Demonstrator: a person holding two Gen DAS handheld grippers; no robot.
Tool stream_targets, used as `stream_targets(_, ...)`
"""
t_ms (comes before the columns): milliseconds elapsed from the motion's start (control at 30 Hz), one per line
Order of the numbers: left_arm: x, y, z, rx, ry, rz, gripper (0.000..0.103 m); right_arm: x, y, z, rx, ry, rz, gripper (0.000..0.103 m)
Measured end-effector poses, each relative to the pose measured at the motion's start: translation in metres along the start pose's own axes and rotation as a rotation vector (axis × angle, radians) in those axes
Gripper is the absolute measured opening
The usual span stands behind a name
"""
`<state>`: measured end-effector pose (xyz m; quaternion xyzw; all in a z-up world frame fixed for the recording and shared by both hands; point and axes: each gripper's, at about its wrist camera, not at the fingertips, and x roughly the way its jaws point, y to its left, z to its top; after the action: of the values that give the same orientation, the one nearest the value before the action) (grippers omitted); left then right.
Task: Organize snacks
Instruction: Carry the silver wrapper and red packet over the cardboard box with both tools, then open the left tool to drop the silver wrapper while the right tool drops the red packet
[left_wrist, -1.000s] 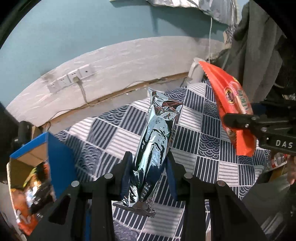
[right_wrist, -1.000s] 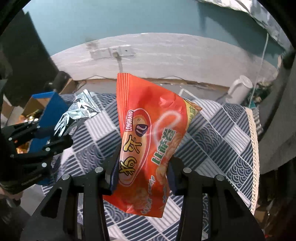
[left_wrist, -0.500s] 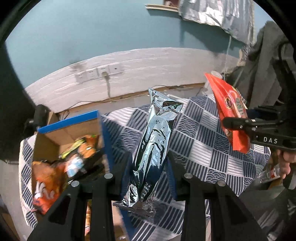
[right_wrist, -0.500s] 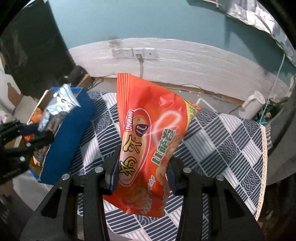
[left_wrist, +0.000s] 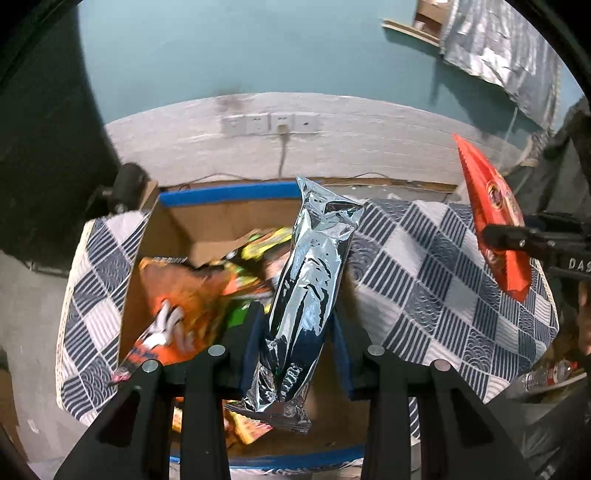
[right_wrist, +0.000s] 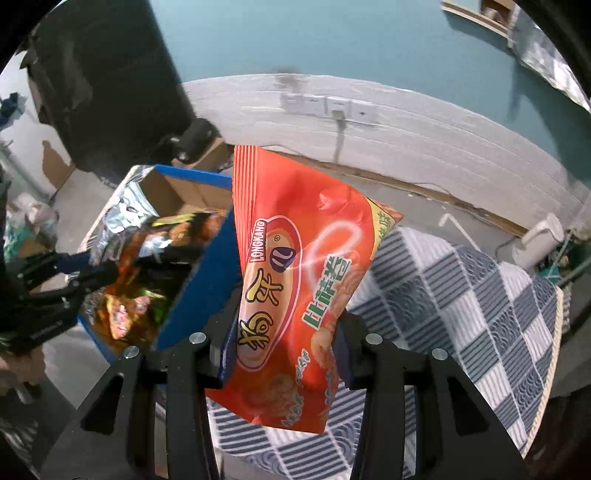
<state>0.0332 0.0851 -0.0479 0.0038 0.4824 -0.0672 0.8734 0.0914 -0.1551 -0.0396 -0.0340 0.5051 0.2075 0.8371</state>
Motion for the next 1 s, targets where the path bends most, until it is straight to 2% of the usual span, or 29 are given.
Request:
stream_targets(133,0.006,0.025,-0.008,-0.046,0.015,0.014,0.036,0.012,0.025,0.012,-0.035,0.014,0.016,0.041)
stream_targets(233,0.015,0.040,-0.014,-0.094,0.044,-0.009,0.036,0.021,0.043,0.019,-0.065,0.026,0.024,0.041)
stream_targets(433,0.028,0.056,-0.024,-0.164,0.075,-0.009,0.037,0.036,0.067,0.036,-0.102,0.043,0.036,0.041)
stream_targets(500,0.029,0.063,-0.024,-0.192,0.074,0.000,0.040,0.039,0.074,0.040,-0.110,0.046,0.041,0.041)
stream_targets(567,0.026,0.069,-0.023,-0.216,0.064,-0.005,0.051,0.044,0.083,0.046,-0.122,0.050,0.048,0.041)
stream_targets(667,0.019,0.077,-0.023,-0.246,0.046,-0.045,0.059,0.050,0.095,0.051,-0.140,0.057,0.056,0.041)
stream_targets(733,0.014,0.081,-0.022,-0.256,0.041,-0.029,0.068,0.055,0.102,0.055,-0.147,0.066,0.070,0.041)
stream_targets(800,0.005,0.085,-0.020,-0.261,0.017,0.009,0.069,0.060,0.109,0.059,-0.147,0.077,0.091,0.041)
stream_targets(1000,-0.016,0.101,-0.017,-0.289,-0.015,0.028,0.072,0.072,0.139,0.071,-0.202,0.094,0.112,0.041)
